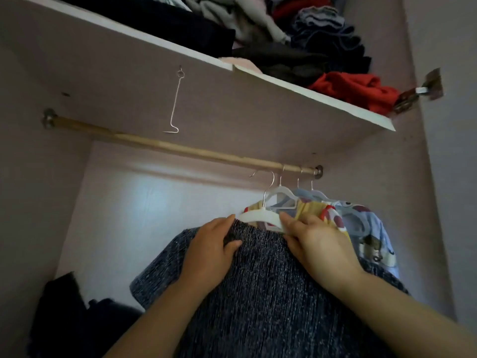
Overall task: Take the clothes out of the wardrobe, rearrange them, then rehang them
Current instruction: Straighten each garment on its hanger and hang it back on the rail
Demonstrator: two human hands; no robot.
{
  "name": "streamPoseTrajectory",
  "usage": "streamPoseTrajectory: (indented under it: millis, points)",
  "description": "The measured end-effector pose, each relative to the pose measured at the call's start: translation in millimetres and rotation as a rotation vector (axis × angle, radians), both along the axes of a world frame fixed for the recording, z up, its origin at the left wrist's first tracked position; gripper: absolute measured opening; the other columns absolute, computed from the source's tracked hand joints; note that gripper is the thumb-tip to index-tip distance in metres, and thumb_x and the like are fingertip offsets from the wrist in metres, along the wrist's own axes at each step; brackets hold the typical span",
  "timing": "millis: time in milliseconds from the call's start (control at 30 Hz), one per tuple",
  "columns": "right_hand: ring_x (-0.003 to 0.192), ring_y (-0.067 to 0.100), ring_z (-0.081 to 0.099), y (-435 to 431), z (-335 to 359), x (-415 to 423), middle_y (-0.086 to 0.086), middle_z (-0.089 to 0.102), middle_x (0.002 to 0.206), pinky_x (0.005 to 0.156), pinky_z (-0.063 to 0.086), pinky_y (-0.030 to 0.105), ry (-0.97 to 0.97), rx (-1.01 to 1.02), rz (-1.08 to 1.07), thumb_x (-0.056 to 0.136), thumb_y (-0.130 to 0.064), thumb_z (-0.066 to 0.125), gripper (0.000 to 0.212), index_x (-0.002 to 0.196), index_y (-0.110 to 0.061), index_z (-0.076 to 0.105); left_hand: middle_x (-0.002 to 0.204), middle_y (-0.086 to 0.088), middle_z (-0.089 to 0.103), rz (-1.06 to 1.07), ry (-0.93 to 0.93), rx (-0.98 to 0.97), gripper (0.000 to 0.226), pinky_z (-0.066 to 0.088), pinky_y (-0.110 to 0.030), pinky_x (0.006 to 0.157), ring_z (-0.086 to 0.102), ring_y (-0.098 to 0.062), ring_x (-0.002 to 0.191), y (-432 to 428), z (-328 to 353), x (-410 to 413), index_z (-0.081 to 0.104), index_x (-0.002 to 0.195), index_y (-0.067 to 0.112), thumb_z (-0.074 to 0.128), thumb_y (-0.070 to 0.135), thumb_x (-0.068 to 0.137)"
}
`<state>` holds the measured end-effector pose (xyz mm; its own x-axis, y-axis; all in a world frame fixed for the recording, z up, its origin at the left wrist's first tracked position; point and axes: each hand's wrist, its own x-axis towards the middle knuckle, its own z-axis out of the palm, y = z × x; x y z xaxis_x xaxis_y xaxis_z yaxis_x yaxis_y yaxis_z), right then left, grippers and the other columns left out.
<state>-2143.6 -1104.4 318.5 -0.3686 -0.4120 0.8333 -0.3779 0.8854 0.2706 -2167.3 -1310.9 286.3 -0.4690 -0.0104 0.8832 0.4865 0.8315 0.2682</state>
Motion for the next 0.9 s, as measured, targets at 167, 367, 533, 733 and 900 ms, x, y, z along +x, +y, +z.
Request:
streamPoseTrajectory:
  millis: [167, 367, 533, 733, 900]
  points:
    - [0.073, 0.022, 0.053, -17, 41, -62, 0.000, 0.046, 0.091, 0.051, 0.046, 0.030, 0.043, -0.029, -0.047, 0.097, -0.022, 0.040, 0.024, 0.120, -0.022, 0.047, 0.154, 0.003, 0.020, 0.102, -0.082, -0.075, 0.064, 0.023, -0.039, 0.115, 0.021, -0.019, 0.140, -5, 18, -44, 0.020, 0.148, 0.028, 0.053, 0.034, 0.093]
    - [0.073, 0.024, 0.052, -33, 90, -130, 0.000, 0.041, 0.088, 0.056, 0.039, 0.029, 0.032, -0.117, -0.100, 0.092, -0.012, 0.046, 0.020, 0.107, -0.019, 0.056, 0.152, 0.005, 0.023, 0.159, -0.083, -0.128, 0.057, 0.022, -0.031, 0.115, 0.025, -0.014, 0.138, -12, 32, -87, 0.026, 0.146, 0.027, 0.051, 0.033, 0.095]
    - [0.073, 0.024, 0.051, -46, 118, -174, 0.006, 0.058, 0.102, 0.060, 0.042, 0.030, 0.008, -0.202, -0.103, 0.089, -0.004, 0.045, 0.027, 0.107, -0.018, 0.060, 0.149, 0.007, 0.028, 0.218, -0.079, -0.187, 0.056, 0.025, -0.025, 0.112, 0.029, -0.011, 0.135, -30, 34, -117, 0.028, 0.146, 0.028, 0.051, 0.031, 0.095]
    - [0.093, 0.025, 0.061, -64, 102, -205, 0.005, 0.061, 0.103, 0.060, 0.039, 0.025, -0.104, -0.211, -0.099, 0.089, -0.003, 0.045, 0.030, 0.112, -0.015, 0.060, 0.144, 0.012, 0.034, 0.240, -0.118, -0.204, 0.056, 0.030, -0.018, 0.105, 0.037, -0.007, 0.128, -43, 15, -132, 0.031, 0.144, 0.031, 0.053, 0.032, 0.093]
    - [0.094, 0.027, 0.058, -69, 82, -203, 0.006, 0.053, 0.107, 0.060, 0.043, 0.030, -0.100, -0.209, -0.121, 0.091, -0.006, 0.041, 0.033, 0.122, -0.012, 0.050, 0.145, 0.015, 0.031, 0.232, -0.183, -0.218, 0.058, 0.025, -0.013, 0.104, 0.034, -0.004, 0.129, -49, -5, -131, 0.026, 0.145, 0.034, 0.052, 0.033, 0.093]
